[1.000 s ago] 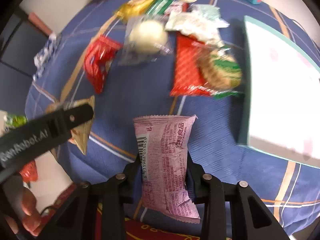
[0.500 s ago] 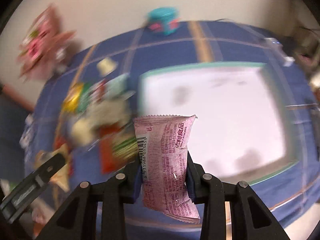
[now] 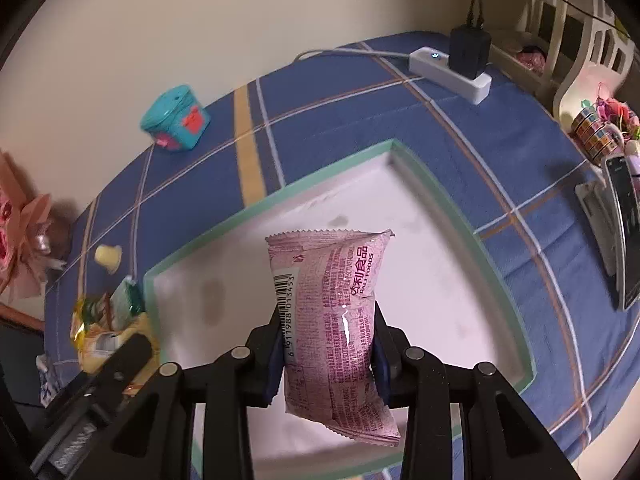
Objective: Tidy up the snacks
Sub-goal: 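Carry both packs over the white tray and release them inside, then move both tools back to the pile, left toward the red Rusks pack, then grasp the red Rusks pack with the left tool while the right tool grasps the green cookie pack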
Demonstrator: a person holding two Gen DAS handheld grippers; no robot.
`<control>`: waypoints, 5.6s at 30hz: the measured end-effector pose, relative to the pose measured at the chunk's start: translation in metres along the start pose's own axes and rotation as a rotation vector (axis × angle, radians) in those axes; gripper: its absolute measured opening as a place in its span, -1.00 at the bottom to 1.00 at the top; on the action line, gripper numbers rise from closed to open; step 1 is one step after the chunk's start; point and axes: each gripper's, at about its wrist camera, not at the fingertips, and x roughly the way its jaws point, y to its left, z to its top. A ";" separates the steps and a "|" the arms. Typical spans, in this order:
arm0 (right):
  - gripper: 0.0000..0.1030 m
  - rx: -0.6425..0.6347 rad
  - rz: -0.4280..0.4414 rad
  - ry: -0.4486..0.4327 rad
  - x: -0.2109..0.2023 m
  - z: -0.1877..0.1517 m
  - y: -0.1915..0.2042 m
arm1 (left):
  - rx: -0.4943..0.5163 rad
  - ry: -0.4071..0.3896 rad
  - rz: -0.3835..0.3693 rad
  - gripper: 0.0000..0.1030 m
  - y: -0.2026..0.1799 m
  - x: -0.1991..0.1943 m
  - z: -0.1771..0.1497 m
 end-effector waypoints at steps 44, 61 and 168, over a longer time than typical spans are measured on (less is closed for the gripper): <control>1.00 -0.173 -0.037 -0.064 -0.051 -0.021 0.058 | -0.216 -0.107 0.248 0.98 0.141 -0.072 -0.019; 1.00 -0.382 0.160 0.025 -0.042 -0.081 0.177 | -0.412 -0.146 0.304 0.99 0.237 -0.115 -0.050; 0.06 -0.491 0.135 0.303 0.059 -0.122 0.181 | -0.165 0.235 0.332 0.57 0.205 0.012 -0.073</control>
